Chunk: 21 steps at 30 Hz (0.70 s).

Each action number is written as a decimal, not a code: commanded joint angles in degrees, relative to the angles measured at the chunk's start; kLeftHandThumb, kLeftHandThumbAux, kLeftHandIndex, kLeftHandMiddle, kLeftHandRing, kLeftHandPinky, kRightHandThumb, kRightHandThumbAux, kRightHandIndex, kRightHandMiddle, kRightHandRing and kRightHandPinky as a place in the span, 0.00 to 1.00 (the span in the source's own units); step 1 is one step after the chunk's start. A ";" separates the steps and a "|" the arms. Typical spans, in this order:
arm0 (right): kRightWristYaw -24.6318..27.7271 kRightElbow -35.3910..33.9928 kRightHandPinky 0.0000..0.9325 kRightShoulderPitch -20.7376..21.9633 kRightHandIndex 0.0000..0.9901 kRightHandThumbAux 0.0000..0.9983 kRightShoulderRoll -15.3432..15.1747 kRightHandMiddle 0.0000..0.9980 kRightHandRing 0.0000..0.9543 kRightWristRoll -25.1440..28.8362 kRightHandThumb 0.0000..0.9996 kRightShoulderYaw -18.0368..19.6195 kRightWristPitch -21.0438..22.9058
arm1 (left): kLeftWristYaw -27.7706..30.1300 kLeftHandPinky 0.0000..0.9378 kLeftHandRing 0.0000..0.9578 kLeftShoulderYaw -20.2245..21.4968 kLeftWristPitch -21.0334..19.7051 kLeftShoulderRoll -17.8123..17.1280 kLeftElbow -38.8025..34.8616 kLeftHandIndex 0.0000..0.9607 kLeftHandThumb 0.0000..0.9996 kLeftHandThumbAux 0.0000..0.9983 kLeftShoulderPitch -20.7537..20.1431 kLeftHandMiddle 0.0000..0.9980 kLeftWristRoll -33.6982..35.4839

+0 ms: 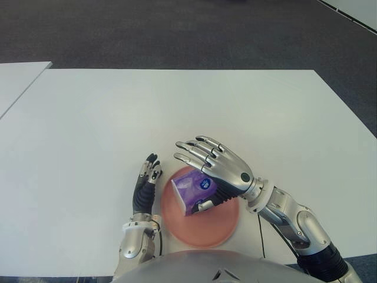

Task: Put the tissue paper into the plate.

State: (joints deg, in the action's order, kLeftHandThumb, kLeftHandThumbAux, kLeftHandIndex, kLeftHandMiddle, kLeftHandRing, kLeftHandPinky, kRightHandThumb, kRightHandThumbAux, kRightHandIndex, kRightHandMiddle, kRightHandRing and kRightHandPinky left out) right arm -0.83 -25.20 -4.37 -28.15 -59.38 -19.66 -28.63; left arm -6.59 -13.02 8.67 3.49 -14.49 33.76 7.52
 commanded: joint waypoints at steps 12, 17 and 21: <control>4.94 -2.71 0.00 2.93 0.00 0.32 -0.31 0.00 0.00 3.59 0.06 2.50 -0.21 | -3.71 0.00 0.00 -0.01 -9.35 1.37 -6.24 0.00 0.00 0.39 0.73 0.00 -3.90; 2.69 -1.12 0.00 1.93 0.00 0.32 -0.01 0.00 0.00 2.69 0.04 1.91 -0.66 | -3.76 0.00 0.00 -0.15 -10.61 1.37 -7.25 0.00 0.01 0.37 1.13 0.00 -4.69; 1.28 -0.40 0.00 1.55 0.00 0.34 0.18 0.00 0.00 1.96 0.04 1.73 -0.86 | -3.75 0.00 0.00 -0.30 -11.42 1.79 -7.91 0.00 0.01 0.37 1.36 0.00 -4.59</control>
State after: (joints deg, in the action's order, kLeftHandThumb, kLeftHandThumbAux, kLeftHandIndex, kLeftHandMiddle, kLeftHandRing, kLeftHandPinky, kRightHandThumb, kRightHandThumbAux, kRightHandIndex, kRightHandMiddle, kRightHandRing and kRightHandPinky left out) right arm 1.18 -26.63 -2.16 -28.02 -56.59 -17.53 -29.02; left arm -9.57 -11.98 -1.42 3.22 -21.15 34.51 3.34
